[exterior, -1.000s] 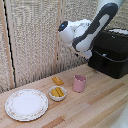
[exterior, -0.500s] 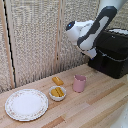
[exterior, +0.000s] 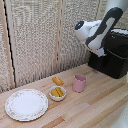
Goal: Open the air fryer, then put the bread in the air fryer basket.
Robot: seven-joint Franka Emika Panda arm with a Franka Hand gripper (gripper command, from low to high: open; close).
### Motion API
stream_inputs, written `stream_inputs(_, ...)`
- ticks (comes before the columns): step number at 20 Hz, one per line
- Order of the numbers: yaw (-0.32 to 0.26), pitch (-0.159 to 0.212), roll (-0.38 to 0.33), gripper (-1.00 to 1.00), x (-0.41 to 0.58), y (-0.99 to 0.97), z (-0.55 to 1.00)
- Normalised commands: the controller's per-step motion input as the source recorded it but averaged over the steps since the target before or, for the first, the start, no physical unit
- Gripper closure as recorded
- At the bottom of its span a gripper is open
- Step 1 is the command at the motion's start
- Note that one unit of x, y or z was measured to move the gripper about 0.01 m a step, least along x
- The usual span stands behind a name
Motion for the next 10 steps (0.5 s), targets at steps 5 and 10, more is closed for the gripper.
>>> stream_inputs(5, 0.108, 0.107, -0.113, -1.00, -0.366, -0.44, -0.07)
stream_inputs(10, 0.133, 0.107, -0.043, -1.00, -0.119, -0.41, -0.11)
